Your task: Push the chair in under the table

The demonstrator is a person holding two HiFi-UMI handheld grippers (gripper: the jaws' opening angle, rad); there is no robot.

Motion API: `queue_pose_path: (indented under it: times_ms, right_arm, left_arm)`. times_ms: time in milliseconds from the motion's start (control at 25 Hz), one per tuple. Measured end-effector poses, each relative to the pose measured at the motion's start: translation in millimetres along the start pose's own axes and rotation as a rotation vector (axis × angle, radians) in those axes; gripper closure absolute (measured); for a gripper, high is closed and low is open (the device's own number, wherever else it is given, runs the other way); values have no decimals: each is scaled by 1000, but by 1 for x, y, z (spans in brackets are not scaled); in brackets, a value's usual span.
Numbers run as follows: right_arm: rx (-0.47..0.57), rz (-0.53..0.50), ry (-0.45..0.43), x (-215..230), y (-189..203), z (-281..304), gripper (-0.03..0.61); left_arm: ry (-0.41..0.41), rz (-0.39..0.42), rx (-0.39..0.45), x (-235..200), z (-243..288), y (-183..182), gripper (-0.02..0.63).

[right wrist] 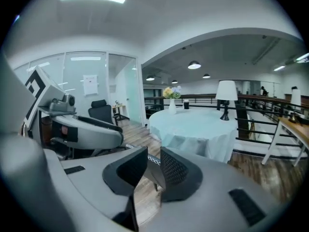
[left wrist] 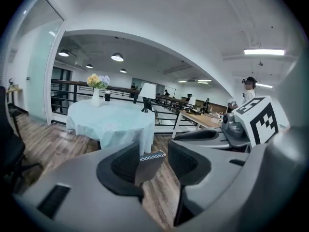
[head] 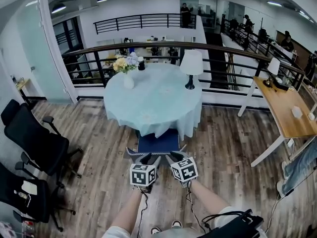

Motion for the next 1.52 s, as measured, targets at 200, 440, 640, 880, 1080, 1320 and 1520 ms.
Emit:
queue_pose_path:
  times_ms: [200,440,640,880,1080,1320,1520]
  right_arm:
    - [53,47,106,-9,-4,-36,519]
    - [83,96,188,-31,7,-76,526]
    - [86,140,243,-45,29,-97,537]
    - [78,153,255,-51,36,-105,541]
    - [84,124,290,-50,34,-106,552]
    - [77,118,282,-50,32,-106,561]
    - [73,116,276,-49,29,-104,561]
  left_arm:
    - [-67,12,12,8,-27,6,526]
    - [-206,9,97,20,-70,12,607]
    - [-224,-25,108,37,-91,33,609]
    - [-221,-25,100,40,-97,42,609]
    - [-224,-32,99,38,-96,43,609]
    - [-224,-42,103,38,-94,39,609]
    - [-234,-41,107,34,-93,35,609]
Point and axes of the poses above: the fingertips, and each gripper's own axes: z forward along the fingers, x to its right, y out of its underside, the point moved 1 cm from there along -z, backward along the fingers
